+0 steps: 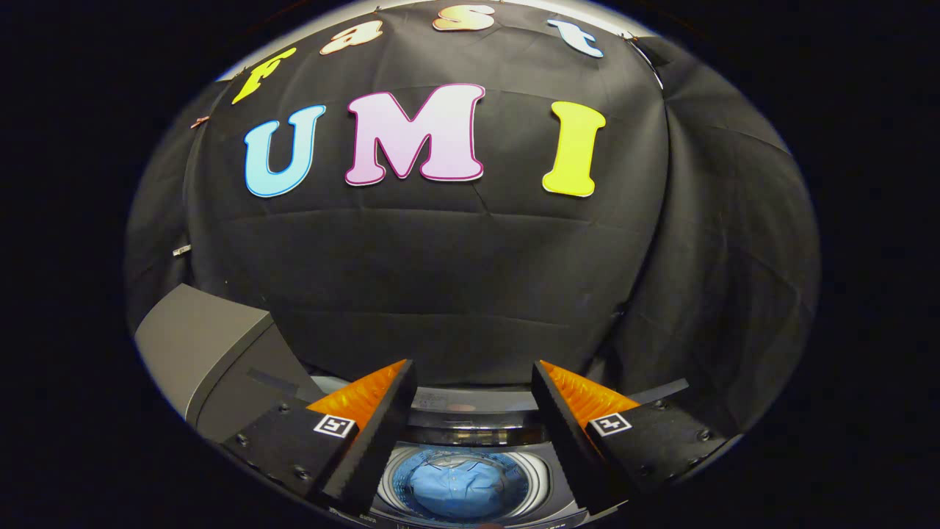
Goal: Put the clothes into the washing machine and then close the washing machine lid.
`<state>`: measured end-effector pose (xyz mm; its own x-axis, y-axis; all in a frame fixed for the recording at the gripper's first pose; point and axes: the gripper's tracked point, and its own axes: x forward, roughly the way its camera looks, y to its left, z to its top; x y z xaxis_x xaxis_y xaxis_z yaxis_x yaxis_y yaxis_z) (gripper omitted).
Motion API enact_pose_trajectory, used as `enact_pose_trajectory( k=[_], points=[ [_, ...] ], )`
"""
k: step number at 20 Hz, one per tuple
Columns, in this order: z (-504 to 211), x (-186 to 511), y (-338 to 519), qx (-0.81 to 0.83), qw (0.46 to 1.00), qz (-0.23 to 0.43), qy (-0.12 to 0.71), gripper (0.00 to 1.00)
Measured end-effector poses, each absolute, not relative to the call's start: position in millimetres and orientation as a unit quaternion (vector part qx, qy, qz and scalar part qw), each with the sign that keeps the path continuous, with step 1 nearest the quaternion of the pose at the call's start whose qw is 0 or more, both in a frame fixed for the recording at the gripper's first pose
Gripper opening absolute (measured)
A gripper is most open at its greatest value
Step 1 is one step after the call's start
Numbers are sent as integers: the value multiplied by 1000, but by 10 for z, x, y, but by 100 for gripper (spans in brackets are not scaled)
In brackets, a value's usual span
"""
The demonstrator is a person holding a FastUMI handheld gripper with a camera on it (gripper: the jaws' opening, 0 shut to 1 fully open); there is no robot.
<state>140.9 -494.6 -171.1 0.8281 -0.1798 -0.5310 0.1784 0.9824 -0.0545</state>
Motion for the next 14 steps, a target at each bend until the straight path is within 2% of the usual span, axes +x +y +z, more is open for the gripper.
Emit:
enact_pose_trajectory(
  k=[7,10,14],
  points=[
    [-1807,1360,-4944,-20,950,-83,299,99],
    [-2163,943,-4973,-62,914,-52,399,99],
    [-2120,493,-4995,-67,916,-39,393,100]
  ],
)
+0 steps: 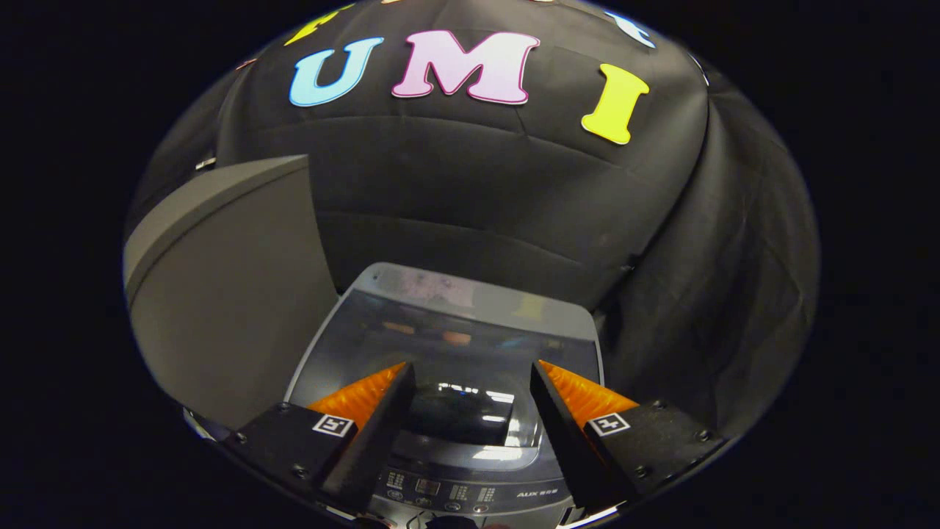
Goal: Put the clothes into the washing machine and then close the washing machine lid.
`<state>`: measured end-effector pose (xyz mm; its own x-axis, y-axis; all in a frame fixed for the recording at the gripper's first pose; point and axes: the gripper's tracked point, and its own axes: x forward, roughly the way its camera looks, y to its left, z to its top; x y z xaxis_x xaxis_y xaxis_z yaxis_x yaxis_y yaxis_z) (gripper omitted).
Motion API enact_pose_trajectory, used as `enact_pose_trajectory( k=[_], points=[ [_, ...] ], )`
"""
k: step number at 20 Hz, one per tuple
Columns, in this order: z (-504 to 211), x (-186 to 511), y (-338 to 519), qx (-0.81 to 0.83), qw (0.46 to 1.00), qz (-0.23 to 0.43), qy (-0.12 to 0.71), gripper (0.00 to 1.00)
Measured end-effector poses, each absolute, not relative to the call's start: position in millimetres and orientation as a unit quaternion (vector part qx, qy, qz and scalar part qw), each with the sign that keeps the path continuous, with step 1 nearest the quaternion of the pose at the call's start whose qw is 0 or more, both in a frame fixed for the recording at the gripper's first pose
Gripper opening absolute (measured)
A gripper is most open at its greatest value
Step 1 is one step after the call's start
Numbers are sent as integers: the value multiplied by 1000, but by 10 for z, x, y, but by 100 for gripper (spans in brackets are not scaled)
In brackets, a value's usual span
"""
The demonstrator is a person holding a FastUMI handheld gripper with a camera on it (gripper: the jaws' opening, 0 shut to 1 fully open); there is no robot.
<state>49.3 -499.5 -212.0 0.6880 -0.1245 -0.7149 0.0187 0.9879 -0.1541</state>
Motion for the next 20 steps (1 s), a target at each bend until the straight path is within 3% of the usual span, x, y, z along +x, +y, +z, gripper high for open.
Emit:
enact_pose_trajectory(
  k=[4,8,20],
  points=[
    [-2381,216,-4955,-48,919,-48,388,99],
    [-2116,498,-4933,-20,933,-64,354,100],
    [130,1248,-4191,18,997,-41,68,99]
  ],
)
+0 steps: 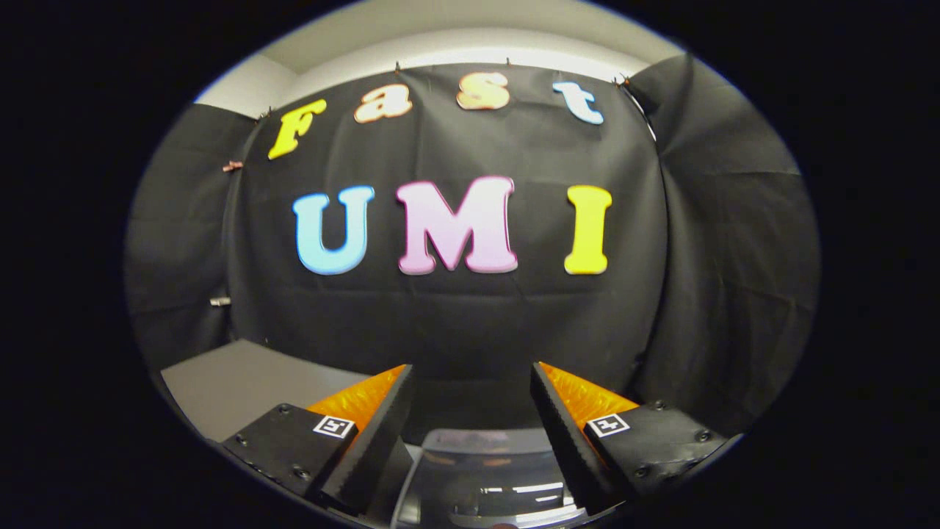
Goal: Put the clothes into the washing machine and then close the washing machine lid.
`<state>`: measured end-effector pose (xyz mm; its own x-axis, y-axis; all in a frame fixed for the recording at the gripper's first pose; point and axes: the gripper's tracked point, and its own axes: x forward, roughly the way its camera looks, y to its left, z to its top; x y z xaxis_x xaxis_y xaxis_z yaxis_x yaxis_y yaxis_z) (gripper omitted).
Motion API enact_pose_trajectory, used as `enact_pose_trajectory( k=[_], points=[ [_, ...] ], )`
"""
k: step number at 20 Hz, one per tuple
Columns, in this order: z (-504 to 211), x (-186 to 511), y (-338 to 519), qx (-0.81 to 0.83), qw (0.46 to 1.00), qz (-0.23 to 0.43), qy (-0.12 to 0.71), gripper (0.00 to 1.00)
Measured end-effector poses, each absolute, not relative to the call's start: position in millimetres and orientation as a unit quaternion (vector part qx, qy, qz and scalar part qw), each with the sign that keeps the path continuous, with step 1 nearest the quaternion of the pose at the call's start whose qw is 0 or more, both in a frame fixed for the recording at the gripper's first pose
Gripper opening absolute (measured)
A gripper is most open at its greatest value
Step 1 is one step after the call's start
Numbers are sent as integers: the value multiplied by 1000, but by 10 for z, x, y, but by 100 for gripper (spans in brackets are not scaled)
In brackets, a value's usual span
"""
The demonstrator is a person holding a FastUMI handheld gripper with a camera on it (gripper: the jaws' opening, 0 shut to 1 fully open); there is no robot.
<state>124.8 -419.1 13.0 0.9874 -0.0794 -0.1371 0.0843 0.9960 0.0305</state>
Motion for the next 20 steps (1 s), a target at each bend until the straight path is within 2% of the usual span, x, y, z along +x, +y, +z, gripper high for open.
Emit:
enact_pose_trajectory(
  k=[4,20],
  points=[
    [457,1095,-3905,15,999,-23,24,99],
    [529,874,-3025,25,999,-13,25,99]
  ],
)
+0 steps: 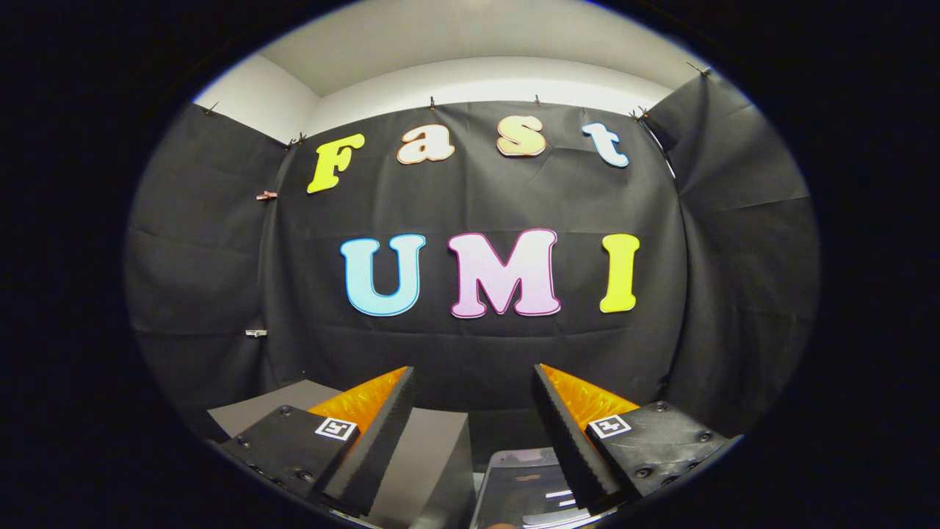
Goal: Put the clothes into the washing machine and then close the washing machine lid.
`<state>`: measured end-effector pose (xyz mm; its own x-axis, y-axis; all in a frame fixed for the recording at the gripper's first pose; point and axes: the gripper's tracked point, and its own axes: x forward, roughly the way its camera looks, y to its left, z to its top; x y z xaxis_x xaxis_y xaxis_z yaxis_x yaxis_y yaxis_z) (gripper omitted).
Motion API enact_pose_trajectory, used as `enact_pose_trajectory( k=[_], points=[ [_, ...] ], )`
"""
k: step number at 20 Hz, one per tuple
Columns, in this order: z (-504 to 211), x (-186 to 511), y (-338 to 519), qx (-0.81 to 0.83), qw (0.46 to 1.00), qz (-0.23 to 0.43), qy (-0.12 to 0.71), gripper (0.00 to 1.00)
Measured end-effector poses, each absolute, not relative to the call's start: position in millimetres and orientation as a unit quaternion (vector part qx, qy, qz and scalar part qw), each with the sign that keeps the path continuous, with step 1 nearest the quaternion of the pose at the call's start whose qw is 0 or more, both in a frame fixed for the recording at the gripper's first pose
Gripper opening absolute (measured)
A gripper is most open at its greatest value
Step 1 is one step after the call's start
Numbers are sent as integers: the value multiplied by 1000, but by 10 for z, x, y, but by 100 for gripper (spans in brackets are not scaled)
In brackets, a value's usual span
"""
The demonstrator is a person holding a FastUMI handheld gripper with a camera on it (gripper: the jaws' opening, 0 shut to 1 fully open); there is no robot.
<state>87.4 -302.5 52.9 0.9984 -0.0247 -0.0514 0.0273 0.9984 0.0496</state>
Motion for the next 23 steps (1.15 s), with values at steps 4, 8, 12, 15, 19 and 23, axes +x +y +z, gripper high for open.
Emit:
enact_pose_trajectory(
  k=[4,8,12,15,19,23],
  points=[
    [494,834,-2738,24,999,-5,27,99],
    [518,831,-2567,25,999,-8,22,99],
    [505,839,-2472,28,999,-11,22,99],
    [475,850,-2411,26,999,-9,22,99],
    [475,857,-2352,26,999,-8,22,99],
    [440,882,-2347,23,999,-11,28,99]
  ],
)
